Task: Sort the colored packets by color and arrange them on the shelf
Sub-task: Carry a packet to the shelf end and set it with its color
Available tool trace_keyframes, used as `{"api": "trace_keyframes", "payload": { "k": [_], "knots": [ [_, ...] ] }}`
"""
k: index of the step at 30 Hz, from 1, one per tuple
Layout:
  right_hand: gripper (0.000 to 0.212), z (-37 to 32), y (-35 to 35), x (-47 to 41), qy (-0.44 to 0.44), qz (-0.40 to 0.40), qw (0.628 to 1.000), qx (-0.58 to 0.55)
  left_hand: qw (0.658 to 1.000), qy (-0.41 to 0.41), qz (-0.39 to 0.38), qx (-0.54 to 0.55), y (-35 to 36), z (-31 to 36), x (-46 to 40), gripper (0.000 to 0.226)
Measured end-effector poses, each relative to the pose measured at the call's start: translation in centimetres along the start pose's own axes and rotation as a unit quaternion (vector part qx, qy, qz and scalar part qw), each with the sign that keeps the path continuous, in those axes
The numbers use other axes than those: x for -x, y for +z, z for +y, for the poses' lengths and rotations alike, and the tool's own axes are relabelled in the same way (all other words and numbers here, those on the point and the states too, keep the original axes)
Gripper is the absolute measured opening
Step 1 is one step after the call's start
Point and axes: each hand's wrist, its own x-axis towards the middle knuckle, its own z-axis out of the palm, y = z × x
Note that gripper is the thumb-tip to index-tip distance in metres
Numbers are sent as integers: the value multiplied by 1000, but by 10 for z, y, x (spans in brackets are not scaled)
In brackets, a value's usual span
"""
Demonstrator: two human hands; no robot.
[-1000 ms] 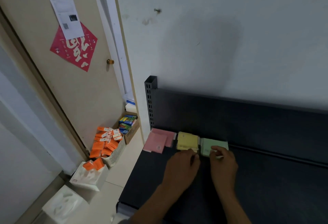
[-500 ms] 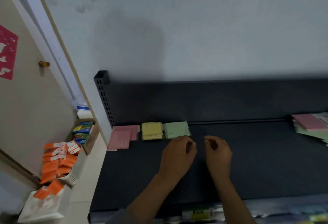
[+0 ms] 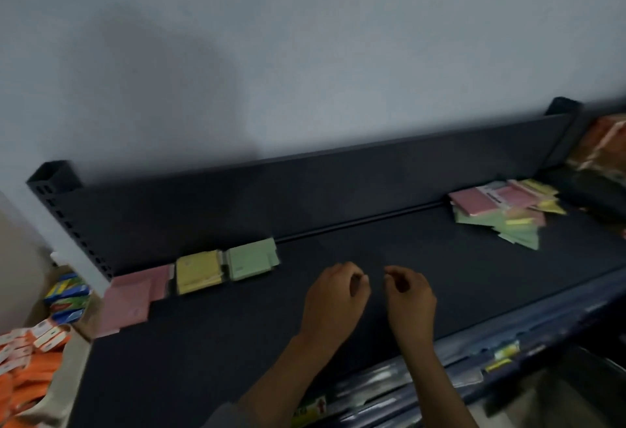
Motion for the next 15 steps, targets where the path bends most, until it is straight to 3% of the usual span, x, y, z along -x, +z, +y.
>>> {"api": "trace_keyframes", "payload": {
  "k": [6, 15],
  "knots": [
    [17, 39, -68, -30, 28, 73, 997, 30, 998, 40, -47, 1, 60, 59, -23, 12],
    [20, 81, -145, -62, 44, 75, 995, 43, 991, 68, -110, 28, 137, 125, -40, 27]
  ]
}}
